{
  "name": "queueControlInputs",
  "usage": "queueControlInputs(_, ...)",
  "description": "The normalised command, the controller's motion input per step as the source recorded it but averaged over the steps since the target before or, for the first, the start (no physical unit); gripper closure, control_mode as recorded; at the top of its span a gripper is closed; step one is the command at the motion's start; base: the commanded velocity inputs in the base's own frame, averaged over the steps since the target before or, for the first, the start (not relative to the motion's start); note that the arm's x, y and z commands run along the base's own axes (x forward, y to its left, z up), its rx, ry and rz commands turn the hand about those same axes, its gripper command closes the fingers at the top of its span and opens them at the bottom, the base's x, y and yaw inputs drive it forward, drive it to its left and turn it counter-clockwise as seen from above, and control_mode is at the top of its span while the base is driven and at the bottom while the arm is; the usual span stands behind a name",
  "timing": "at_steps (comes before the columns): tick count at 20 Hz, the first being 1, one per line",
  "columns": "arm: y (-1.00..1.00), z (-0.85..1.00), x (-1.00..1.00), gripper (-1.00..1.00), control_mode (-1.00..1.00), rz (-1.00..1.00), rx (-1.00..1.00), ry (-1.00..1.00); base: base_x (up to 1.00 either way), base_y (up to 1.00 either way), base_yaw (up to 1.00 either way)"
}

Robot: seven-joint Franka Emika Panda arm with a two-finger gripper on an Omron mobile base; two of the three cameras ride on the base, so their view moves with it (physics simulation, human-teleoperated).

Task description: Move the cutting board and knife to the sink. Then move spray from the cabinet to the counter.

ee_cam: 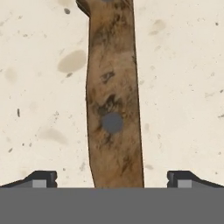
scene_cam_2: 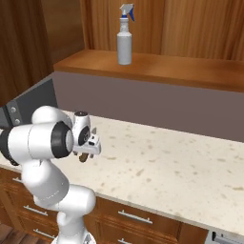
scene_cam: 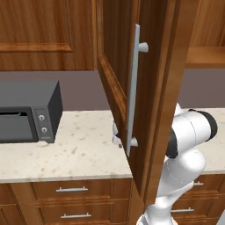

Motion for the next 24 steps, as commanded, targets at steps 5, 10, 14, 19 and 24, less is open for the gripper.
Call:
queueControlInputs(5,0.18,-0.31,0.09,-1.0,-1.0,0.0,-0.03,0.0,0.0,0.0,0.0)
queueControlInputs(10,0.2,-0.37,0.06,1.0,-1.0,0.0,-0.05,0.0,0.0,0.0,0.0)
queueControlInputs(14,0.02,-0.11,0.01,1.0,-1.0,0.0,0.0,0.0,0.0,0.0,0.0)
queueControlInputs(19,0.0,0.0,-0.11,1.0,-1.0,0.0,0.0,0.0,0.0,0.0,0.0)
queueControlInputs(24,-0.21,0.07,-0.38,1.0,-1.0,-0.05,0.0,0.0,0.0,0.0,0.0)
